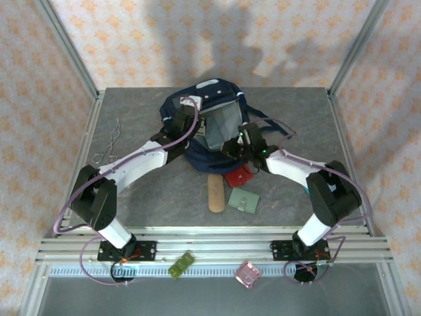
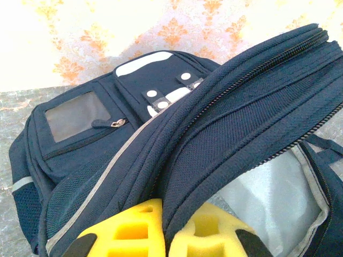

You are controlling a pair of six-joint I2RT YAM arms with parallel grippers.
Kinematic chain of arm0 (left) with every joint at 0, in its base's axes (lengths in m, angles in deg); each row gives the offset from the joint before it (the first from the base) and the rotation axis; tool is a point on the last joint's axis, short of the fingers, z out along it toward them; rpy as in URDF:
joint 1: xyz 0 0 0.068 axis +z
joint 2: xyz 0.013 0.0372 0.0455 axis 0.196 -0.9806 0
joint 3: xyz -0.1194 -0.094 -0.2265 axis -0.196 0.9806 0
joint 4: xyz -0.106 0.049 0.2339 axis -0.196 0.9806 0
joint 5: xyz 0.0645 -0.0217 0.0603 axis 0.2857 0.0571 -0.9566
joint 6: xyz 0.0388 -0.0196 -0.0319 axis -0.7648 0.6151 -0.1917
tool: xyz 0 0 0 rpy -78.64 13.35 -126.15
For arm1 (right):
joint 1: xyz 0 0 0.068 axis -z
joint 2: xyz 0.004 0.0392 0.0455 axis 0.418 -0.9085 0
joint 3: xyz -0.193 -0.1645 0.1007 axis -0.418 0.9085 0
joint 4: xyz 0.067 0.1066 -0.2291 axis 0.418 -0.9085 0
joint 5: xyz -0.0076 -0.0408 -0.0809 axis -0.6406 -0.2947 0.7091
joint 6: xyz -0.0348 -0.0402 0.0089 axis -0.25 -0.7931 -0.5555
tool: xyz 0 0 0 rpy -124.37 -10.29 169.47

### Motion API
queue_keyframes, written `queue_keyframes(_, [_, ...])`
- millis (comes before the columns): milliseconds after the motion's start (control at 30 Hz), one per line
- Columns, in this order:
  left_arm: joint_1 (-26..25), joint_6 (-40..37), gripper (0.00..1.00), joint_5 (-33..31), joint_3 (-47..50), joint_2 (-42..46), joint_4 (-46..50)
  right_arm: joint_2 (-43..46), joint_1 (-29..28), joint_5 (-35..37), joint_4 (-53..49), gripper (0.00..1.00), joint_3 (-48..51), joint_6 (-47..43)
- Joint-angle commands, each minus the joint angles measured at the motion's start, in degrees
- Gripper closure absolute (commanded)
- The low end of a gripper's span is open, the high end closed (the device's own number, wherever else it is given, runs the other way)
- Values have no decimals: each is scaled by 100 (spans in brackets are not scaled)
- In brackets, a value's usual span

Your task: Pack the student bag

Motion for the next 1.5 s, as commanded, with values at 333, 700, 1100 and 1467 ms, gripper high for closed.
queue_keyframes(333, [-161,257,100,204,-87,453,-848,-2063,103,20,833,84,-2246,505])
queue_keyframes(700, [-161,265,100,44,-64,397,-725,-2257,106,-172,917,80,-2524,384])
queue_keyframes(1100, [-143,305,100,101,7,328,-682,796,-388,620,-1381,29,-95,-805])
queue_keyframes(1467, [-134,303,100,158,-44,358,-514,1491,-1994,1218,-2455,16,598,-224])
